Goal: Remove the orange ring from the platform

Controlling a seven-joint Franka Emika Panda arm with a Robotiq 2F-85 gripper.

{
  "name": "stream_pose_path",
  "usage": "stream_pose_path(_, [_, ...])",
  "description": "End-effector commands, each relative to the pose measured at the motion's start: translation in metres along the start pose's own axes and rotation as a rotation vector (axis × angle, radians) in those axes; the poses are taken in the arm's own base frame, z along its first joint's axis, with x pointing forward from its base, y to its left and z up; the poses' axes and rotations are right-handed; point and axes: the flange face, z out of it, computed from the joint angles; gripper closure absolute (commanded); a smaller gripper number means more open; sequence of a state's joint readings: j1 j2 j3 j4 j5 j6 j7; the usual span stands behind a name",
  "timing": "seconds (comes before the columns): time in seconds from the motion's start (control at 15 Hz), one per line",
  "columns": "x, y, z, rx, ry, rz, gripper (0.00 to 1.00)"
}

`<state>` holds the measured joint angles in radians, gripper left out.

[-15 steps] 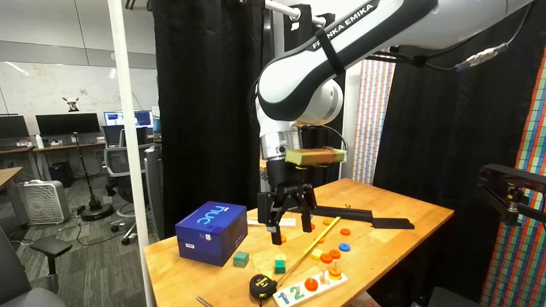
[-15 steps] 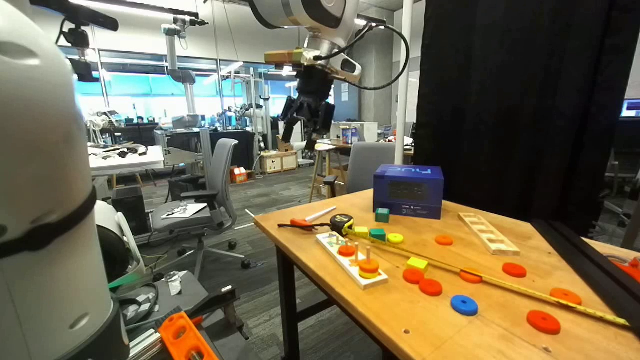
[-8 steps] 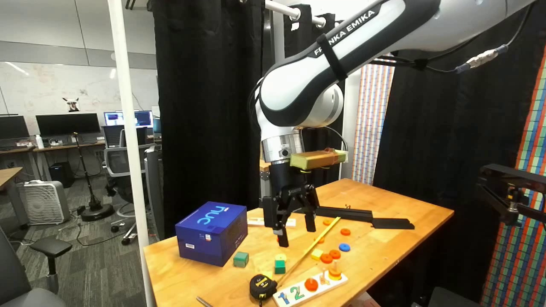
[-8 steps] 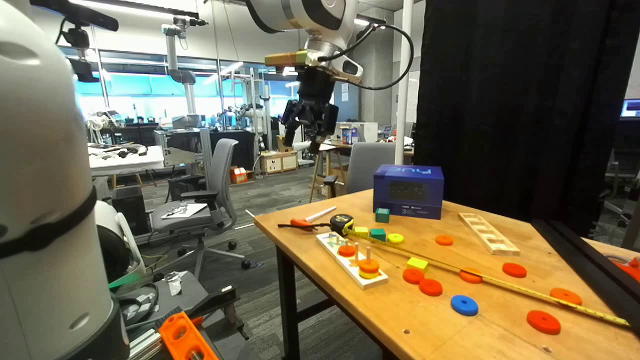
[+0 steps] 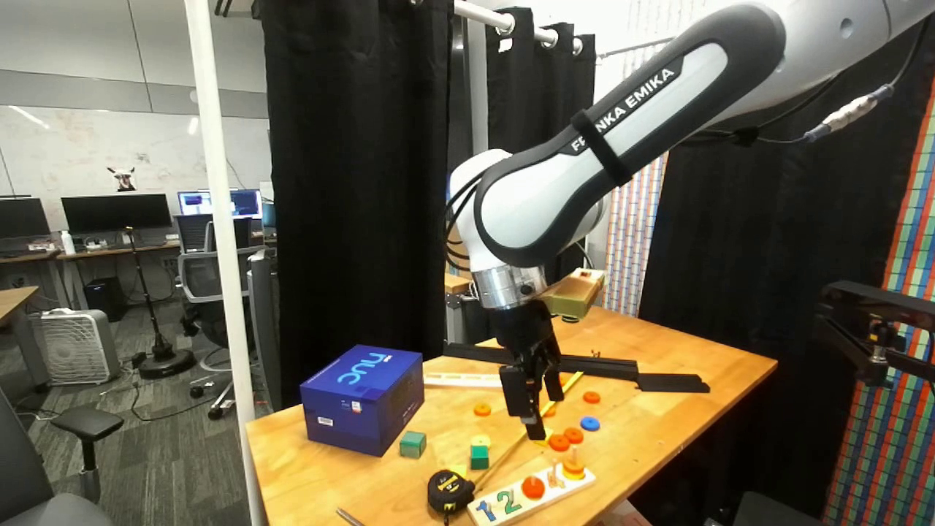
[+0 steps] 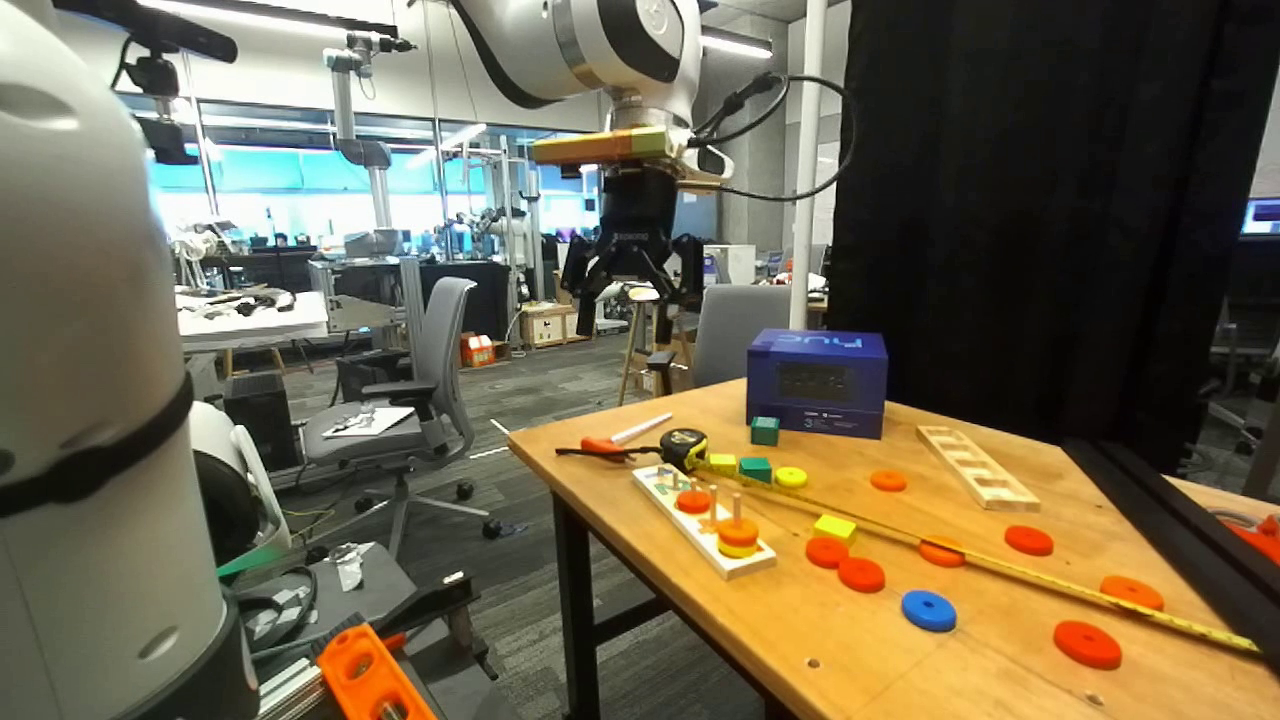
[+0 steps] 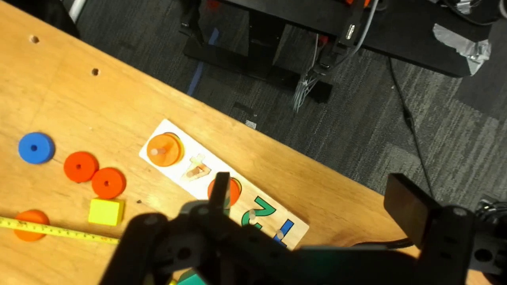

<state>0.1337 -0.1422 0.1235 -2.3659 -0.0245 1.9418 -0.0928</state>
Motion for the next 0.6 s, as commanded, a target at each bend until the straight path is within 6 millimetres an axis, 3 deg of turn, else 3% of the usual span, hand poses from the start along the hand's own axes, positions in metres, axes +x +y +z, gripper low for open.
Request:
stream_pose_path(0.0, [-0.014,0.017,0.019,-0.013,0.103,-0.166,0.0])
stream_pose_path(0.53, [-0.017,0.061,0.111,-0.017,0.249,-0.349,0.0])
